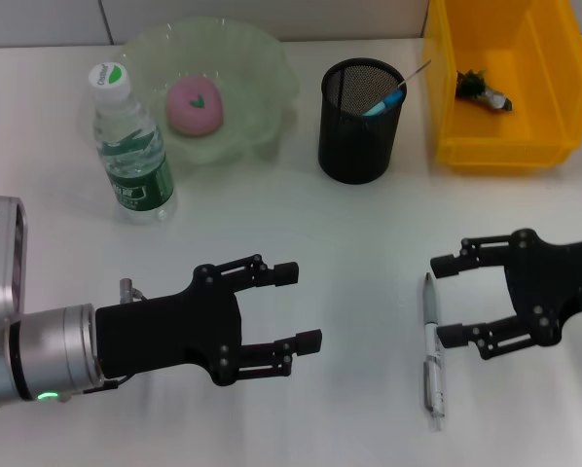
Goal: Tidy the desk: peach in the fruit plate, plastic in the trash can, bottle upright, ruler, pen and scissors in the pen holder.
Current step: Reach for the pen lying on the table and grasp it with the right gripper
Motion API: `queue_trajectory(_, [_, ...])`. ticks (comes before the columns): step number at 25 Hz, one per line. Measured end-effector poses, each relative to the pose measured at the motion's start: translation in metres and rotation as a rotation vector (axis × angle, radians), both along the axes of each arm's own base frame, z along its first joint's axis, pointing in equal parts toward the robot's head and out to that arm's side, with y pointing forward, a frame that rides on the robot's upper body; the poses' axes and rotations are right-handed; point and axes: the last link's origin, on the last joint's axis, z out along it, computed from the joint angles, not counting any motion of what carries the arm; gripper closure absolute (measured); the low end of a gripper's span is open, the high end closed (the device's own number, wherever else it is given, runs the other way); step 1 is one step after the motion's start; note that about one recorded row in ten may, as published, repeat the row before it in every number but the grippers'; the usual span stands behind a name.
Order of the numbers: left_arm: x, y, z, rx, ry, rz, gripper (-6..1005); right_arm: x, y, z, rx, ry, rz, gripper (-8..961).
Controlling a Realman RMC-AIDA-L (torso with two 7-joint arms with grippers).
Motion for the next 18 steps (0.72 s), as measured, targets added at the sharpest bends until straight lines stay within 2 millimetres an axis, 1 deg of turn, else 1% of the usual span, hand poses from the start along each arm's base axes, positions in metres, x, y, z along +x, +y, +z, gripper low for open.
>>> queue_trajectory(1, [0.001,0.000,0.000,-0.004,-0.002,0.004,214,-0.005,0.005,0.002,-0.008,-0.001,0.009,144])
queue_trajectory(3, [0.001,0.000,-0.001,-0.008,-0.003,0.005,214,-0.007,0.006,0.003,-0.011,-0.001,0.014,144])
queue_trajectory(5, [0.002,0.001,-0.001,-0.005,-0.001,-0.002,214,-0.012,0.009,0.004,-0.013,-0.002,0.032,144])
queue_trajectory(6, [0.002,0.001,-0.001,-0.005,-0.001,-0.002,214,-0.017,0.014,0.003,-0.018,-0.017,0.054,144])
queue_trajectory(7, [0.002,0.001,-0.001,-0.006,0.005,-0.010,214,-0.017,0.014,0.003,-0.018,-0.017,0.054,144])
queue_trajectory(11, [0.001,0.001,-0.001,-0.013,0.019,-0.024,214,-0.028,0.024,0.001,-0.054,-0.084,0.114,144])
queue_trajectory(13, [0.001,0.001,-0.001,-0.015,0.021,-0.026,214,-0.031,0.026,0.001,-0.062,-0.102,0.130,144])
queue_trajectory(17, [0.003,0.003,-0.002,-0.023,0.025,-0.028,214,-0.044,0.028,0.004,-0.107,-0.182,0.226,144])
queue_trajectory(18, [0.003,0.003,-0.002,-0.024,0.026,-0.020,214,-0.044,0.028,0.004,-0.107,-0.182,0.226,144])
